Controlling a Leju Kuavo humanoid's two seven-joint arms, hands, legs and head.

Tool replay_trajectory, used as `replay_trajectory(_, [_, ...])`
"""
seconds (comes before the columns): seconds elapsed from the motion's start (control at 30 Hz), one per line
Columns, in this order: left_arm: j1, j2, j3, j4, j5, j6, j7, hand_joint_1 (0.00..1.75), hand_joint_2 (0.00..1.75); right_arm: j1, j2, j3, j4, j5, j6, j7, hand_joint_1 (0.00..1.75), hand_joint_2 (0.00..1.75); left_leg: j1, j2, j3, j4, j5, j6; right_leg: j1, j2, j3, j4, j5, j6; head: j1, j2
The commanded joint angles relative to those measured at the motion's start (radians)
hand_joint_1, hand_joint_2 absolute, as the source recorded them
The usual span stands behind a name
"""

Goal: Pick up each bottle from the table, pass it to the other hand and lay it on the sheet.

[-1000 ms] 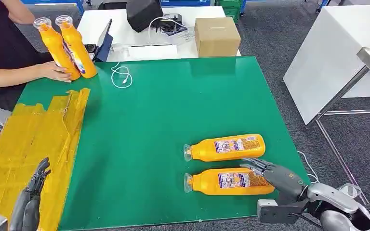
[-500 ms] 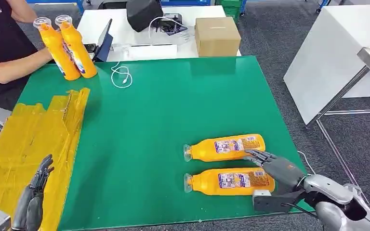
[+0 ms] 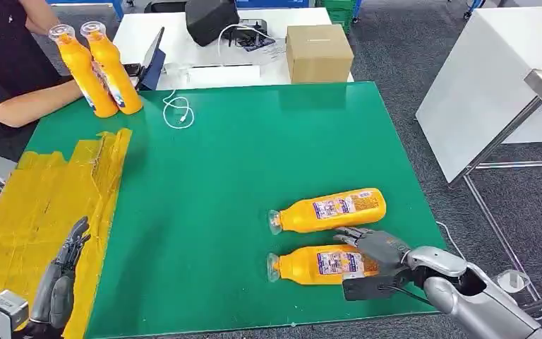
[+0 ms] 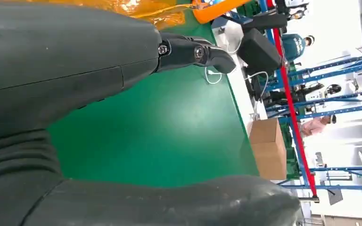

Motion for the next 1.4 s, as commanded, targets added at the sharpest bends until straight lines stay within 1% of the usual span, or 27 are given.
replay_trajectory(0.03, [-0.049,0.036,-0.075,0.1,0.022,0.017,0.016,0.0,0.0,-0.135,0.115,0.214,0.255,0.004,0.007,0.013,0.0,1.75,0.002,0.003,0.006,-0.003,0.0,-0.001,0.002,0.003,0.006,-0.004,0.001,-0.002,0.0,0.0])
replay_trajectory(0.07, [-0.055,0.039,-0.084,0.109,0.024,0.026,0.018,0.0,0.0,-0.148,0.113,0.241,0.268,0.011,0.014,0.014,0.0,1.75,0.001,0.001,0.004,-0.002,0.0,-0.001,0.001,0.001,0.004,-0.003,0.001,-0.001,0.0,0.0])
replay_trajectory(0.1, [-0.061,0.043,-0.093,0.116,0.032,0.03,0.018,0.0,0.0,-0.159,0.11,0.264,0.275,0.012,0.016,0.014,0.09,1.75,0.002,0.001,0.006,-0.003,0.0,-0.001,0.002,0.001,0.006,-0.004,0.001,-0.002,0.0,0.0])
replay_trajectory(0.13, [-0.066,0.047,-0.101,0.121,0.035,0.036,0.02,0.0,0.0,-0.166,0.108,0.279,0.281,0.009,0.021,0.014,1.73,1.75,0.001,0.001,0.005,-0.002,0.0,-0.001,0.001,0.001,0.004,-0.003,0.001,-0.001,0.001,0.0])
replay_trajectory(0.23, [-0.07,0.056,-0.119,0.127,0.049,0.049,0.024,0.0,0.0,-0.166,0.099,0.293,0.281,-0.024,0.006,0.025,1.75,1.75,0.002,0.002,0.008,-0.003,0.0,-0.001,0.002,0.002,0.007,-0.004,0.001,-0.002,0.0,0.0])
replay_trajectory(0.33, [-0.07,0.055,-0.124,0.127,0.064,0.051,0.025,0.0,0.0,-0.144,0.092,0.278,0.27,-0.05,-0.019,0.037,1.75,1.75,0.001,0.001,0.01,-0.003,0.001,-0.001,0.002,0.002,0.009,-0.004,0.001,-0.002,0.001,0.0])
replay_trajectory(0.63, [-0.068,0.055,-0.125,0.126,0.065,0.052,0.026,0.0,0.0,-0.144,0.092,0.279,0.267,-0.051,-0.021,0.037,1.75,1.75,0.001,0.001,0.015,-0.002,0.0,-0.001,0.002,0.002,0.013,-0.003,0.0,-0.001,0.0,0.0])
replay_trajectory(0.93, [-0.068,0.055,-0.125,0.126,0.065,0.052,0.026,0.0,0.0,-0.144,0.092,0.279,0.267,-0.051,-0.021,0.037,1.75,1.75,0.002,0.001,0.015,-0.002,0.0,-0.001,0.002,0.001,0.013,-0.003,0.001,-0.001,0.0,0.0])
replay_trajectory(1.0, [-0.073,0.052,-0.128,0.131,0.076,0.049,0.027,0.0,0.0,-0.126,0.097,0.254,0.266,-0.077,-0.036,0.044,1.75,1.75,0.002,0.001,0.014,-0.003,0.001,-0.001,0.003,0.001,0.013,-0.005,0.002,-0.002,0.001,0.0])
replay_trajectory(1.03, [-0.018,-0.005,-0.083,0.019,0.343,-0.032,0.132,0.0,0.0,0.164,0.365,-0.174,0.004,-0.202,-0.307,-0.176,1.75,1.75,0.002,0.001,0.015,-0.003,0.0,-0.001,0.003,0.002,0.013,-0.004,0.001,-0.002,0.0,0.0])
replay_trajectory(1.07, [-0.018,-0.005,-0.083,0.019,0.343,-0.032,0.132,0.0,1.75,0.164,0.365,-0.174,0.004,-0.202,-0.307,-0.176,1.75,1.75,0.001,0.002,0.015,-0.002,0.0,-0.001,0.002,0.002,0.014,-0.003,0.0,-0.001,0.001,0.0])
replay_trajectory(1.1, [0.007,-0.017,-0.076,-0.037,0.41,-0.048,0.183,0.0,1.75,0.167,0.376,-0.249,-0.101,-0.259,-0.273,-0.169,1.75,1.75,0.002,0.001,0.016,-0.003,0.0,-0.001,0.003,0.001,0.014,-0.005,0.001,-0.002,0.0,0.0])
replay_trajectory(1.13, [0.014,-0.02,-0.079,-0.055,0.44,-0.06,0.19,0.0,1.75,0.154,0.371,-0.274,-0.119,-0.28,-0.251,-0.167,1.75,1.75,0.003,0.001,0.016,-0.003,0.001,-0.002,0.004,0.001,0.015,-0.006,0.001,-0.002,0.0,0.0])
replay_trajectory(1.2, [0.03,-0.026,-0.103,-0.099,0.505,-0.083,0.21,0.0,1.75,0.105,0.397,-0.325,-0.115,-0.315,-0.206,-0.183,1.75,1.75,0.004,0.005,0.013,-0.001,-0.002,-0.003,0.005,0.006,0.011,-0.002,0.0,-0.003,0.001,0.0])
replay_trajectory(1.23, [0.033,-0.024,-0.12,-0.112,0.527,-0.087,0.218,0.0,1.75,0.081,0.414,-0.334,-0.101,-0.323,-0.191,-0.185,1.75,1.75,0.002,0.003,0.005,0.002,-0.002,-0.002,0.003,0.004,0.003,0.003,-0.001,-0.001,0.0,0.0])
replay_trajectory(1.27, [0.035,-0.024,-0.141,-0.127,0.535,-0.09,0.218,0.0,1.75,0.048,0.438,-0.334,-0.078,-0.323,-0.182,-0.187,1.75,1.75,0.002,0.002,0.003,0.001,0.0,-0.001,0.003,0.003,0.002,0.002,0.0,-0.001,-0.001,0.0])
replay_trajectory(1.33, [0.033,-0.019,-0.205,-0.151,0.527,-0.063,0.215,0.0,1.75,-0.031,0.495,-0.31,-0.018,-0.323,-0.17,-0.177,1.75,1.75,0.003,0.004,0.003,0.001,-0.001,-0.001,0.003,0.005,0.002,0.002,0.0,-0.001,0.0,0.0])
replay_trajectory(1.37, [0.03,-0.013,-0.24,-0.158,0.525,-0.058,0.213,0.0,1.75,-0.076,0.516,-0.288,0.015,-0.308,-0.176,-0.156,1.75,1.75,0.003,0.007,0.004,0.001,-0.001,-0.001,0.003,0.007,0.002,0.002,0.0,-0.001,0.001,0.0])
replay_trajectory(1.4, [0.022,-0.001,-0.285,-0.159,0.514,-0.046,0.207,0.0,1.75,-0.123,0.553,-0.269,0.057,-0.312,-0.183,-0.143,1.75,1.75,0.003,0.007,0.003,0.001,-0.001,-0.001,0.003,0.008,0.002,0.002,0.001,-0.001,0.0,0.0])
